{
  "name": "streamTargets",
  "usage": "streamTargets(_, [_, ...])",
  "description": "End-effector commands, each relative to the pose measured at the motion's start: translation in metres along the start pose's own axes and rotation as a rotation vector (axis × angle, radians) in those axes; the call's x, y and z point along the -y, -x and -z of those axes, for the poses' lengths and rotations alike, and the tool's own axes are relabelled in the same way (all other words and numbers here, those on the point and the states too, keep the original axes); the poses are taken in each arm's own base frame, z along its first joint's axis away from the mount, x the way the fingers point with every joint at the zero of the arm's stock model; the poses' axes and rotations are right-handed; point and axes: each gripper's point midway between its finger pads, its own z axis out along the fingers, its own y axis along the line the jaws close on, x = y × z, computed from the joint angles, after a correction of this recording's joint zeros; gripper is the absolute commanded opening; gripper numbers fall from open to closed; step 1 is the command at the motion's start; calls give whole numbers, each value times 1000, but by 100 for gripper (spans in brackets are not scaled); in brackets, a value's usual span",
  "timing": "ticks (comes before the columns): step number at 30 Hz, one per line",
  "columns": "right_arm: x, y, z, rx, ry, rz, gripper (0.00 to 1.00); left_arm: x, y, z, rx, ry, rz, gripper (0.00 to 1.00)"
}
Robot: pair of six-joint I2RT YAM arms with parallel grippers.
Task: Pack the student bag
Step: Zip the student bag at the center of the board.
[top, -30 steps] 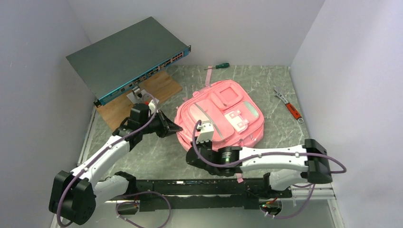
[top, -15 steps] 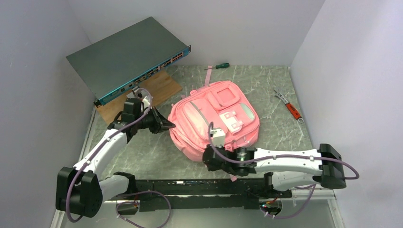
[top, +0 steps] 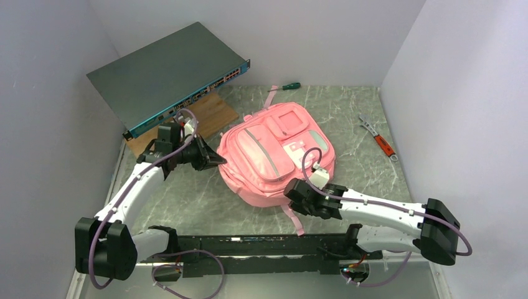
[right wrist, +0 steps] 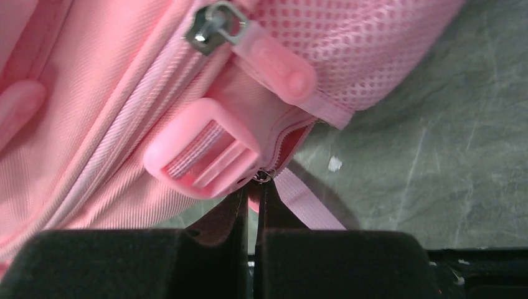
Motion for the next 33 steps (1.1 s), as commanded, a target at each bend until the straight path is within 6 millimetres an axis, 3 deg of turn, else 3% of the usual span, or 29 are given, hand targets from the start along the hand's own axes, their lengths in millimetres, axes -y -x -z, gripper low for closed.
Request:
streamTargets(1, [94, 37, -5, 196, -385, 38, 0, 56, 60, 32, 221, -135, -218, 0])
streamTargets(4, [108, 54, 9, 276, -458, 7, 0, 58, 60, 37, 218, -131, -227, 0])
streamTargets(6, [105, 65, 18, 316, -435, -11, 0, 57, 63, 40, 228, -122, -238, 0])
streamTargets(10, [71, 65, 22, 255, -228, 122, 0, 49, 71, 43, 247, -83, -258, 0])
streamTargets(12, [69, 58, 29, 201, -192, 121, 0, 42, 75, 42, 240, -60, -253, 0])
streamTargets(17, [100, 42, 30, 157, -262, 40, 0, 16, 91, 44, 271, 7, -214, 0])
streamTargets(24, [115, 50, 17, 201, -400, -7, 0, 6, 102, 48, 266, 29, -196, 0])
streamTargets(26, [96, 60, 14, 222, -336, 55, 0, 14, 100, 50, 261, -10, -203, 0])
streamTargets(29, [21, 59, 15, 162, 29, 294, 0, 17, 93, 50, 257, -44, -206, 0])
streamTargets(33, [-30, 43, 31, 120, 365, 422, 26, 14, 89, 51, 250, -30, -216, 0])
